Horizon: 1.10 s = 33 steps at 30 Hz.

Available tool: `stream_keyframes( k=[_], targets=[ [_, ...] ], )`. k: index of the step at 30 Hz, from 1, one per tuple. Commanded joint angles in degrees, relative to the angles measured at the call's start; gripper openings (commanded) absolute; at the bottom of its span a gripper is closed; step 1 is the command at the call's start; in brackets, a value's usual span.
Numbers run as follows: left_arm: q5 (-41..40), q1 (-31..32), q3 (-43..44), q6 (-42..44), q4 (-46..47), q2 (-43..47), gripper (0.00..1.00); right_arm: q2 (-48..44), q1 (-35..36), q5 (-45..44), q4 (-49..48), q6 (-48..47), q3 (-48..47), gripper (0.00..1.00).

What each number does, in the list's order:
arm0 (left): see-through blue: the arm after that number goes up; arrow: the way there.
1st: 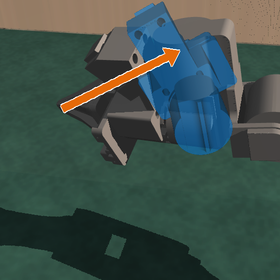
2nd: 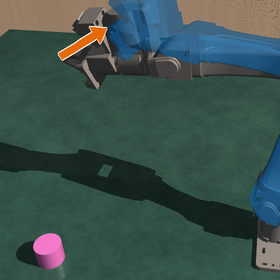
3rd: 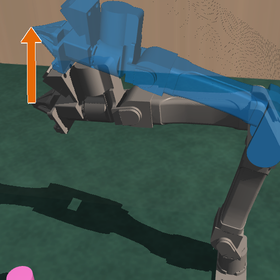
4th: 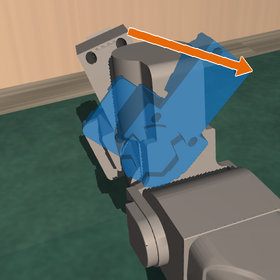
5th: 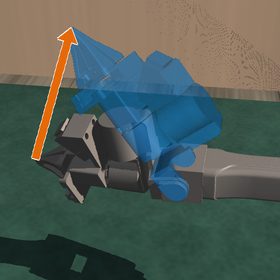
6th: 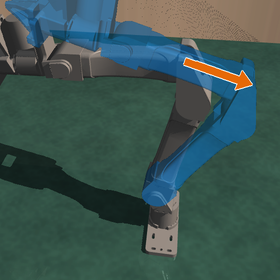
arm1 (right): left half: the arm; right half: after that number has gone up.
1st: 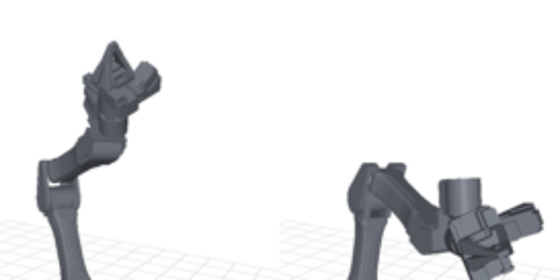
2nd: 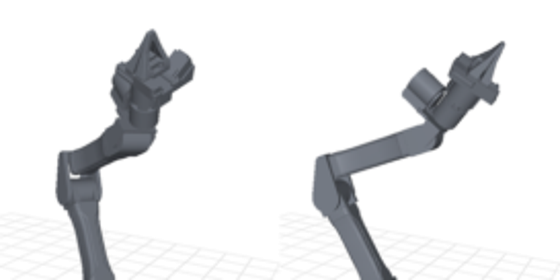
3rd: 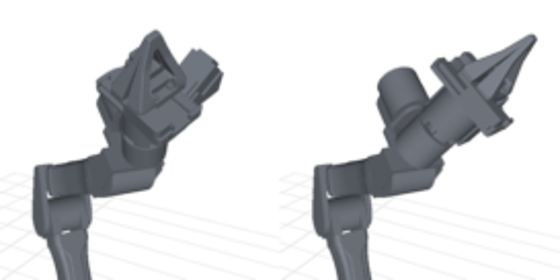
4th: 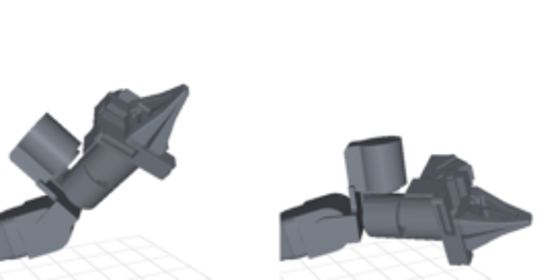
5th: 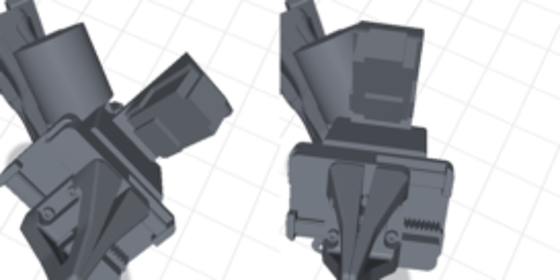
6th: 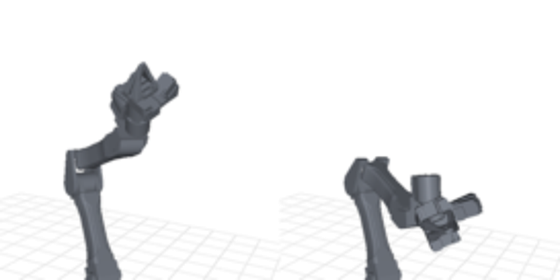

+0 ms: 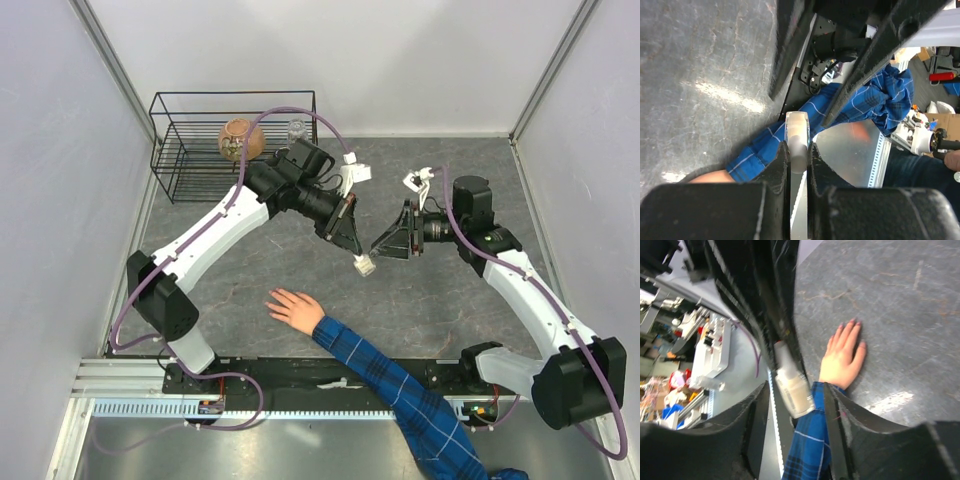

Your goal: Paint the nails

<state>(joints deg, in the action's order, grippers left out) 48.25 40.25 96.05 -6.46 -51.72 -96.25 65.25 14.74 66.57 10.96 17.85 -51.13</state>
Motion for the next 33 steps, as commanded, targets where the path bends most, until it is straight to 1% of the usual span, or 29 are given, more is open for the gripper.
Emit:
stream_keyframes(
  k=[1,5,8,9,11,15,17,19,21,23,25,26,28,29,30,31,32,33],
  targets=[
    [0.88,-1.05,5.19,3.64,-0.66,-0.34,0.02,-0.65,2.22,3.84,-2.0,0.17,0.33,0.56],
    [1.23,-1.05,6.25,3.73,-0.66,-0.87,0.02,-0.3,3.36,3.49,-1.47,-0.09,0.69,0.57],
    [1.67,-1.05,6.43,3.82,-0.66,-0.7,0.02,0.22,3.45,3.66,-1.29,-0.18,0.07,0.52],
    [1.41,-1.05,6.43,3.91,-0.66,-0.61,0.02,0.49,3.54,3.75,-1.38,-0.35,-0.19,0.48],
    [1.15,-1.05,6.61,3.91,-0.57,-0.78,0.02,1.1,3.98,4.01,-1.38,-0.44,-0.63,0.48],
    [1.67,-1.14,7.13,3.82,-0.48,-1.05,0.02,1.37,4.24,3.4,-1.21,-0.88,-0.63,0.56],
    [1.67,-1.14,7.22,3.82,-0.48,-1.05,0.02,1.63,4.33,3.4,-1.21,-0.97,-0.72,0.57],
    [2.02,-1.14,7.31,3.91,-0.48,-1.05,0.02,1.89,4.33,3.48,-1.38,-0.89,-0.72,0.57],
    [1.94,-1.14,7.48,4.0,-0.48,-1.14,0.02,2.16,4.51,3.66,-1.29,-0.88,-0.98,0.53],
    [2.46,-1.14,7.57,3.82,-0.4,-1.22,0.02,2.16,4.77,3.66,-1.29,-0.97,-1.07,0.52],
    [3.08,-1.14,7.48,3.47,0.39,-1.14,0.02,2.42,5.12,3.57,-1.29,-1.06,-1.25,0.48],
    [3.25,-1.14,7.4,3.12,0.66,-1.14,0.02,2.51,5.29,3.57,-1.38,-1.15,-1.42,0.45],
    [3.69,-1.14,7.05,2.68,1.54,-0.79,0.02,2.69,5.91,3.05,-1.38,-1.24,-1.77,0.43],
    [4.04,-1.14,6.7,2.42,1.97,-0.7,0.02,2.69,6.26,2.87,-1.56,-1.15,-1.86,0.4],
    [4.22,-1.14,6.52,2.15,2.85,-0.44,0.02,2.69,6.52,2.78,-1.82,-1.06,-1.95,0.36],
    [4.4,-1.14,6.26,1.8,3.29,-0.17,0.02,2.69,6.96,2.35,-2.17,-0.89,-2.3,0.29],
    [4.75,-1.14,5.99,1.63,3.64,0.01,0.02,2.42,7.14,2.08,-2.43,-0.62,-2.48,0.16],
    [4.75,-1.14,5.9,1.45,4.08,0.35,0.02,2.16,7.4,1.64,-2.7,-0.27,-2.91,0.11]
  ],
)
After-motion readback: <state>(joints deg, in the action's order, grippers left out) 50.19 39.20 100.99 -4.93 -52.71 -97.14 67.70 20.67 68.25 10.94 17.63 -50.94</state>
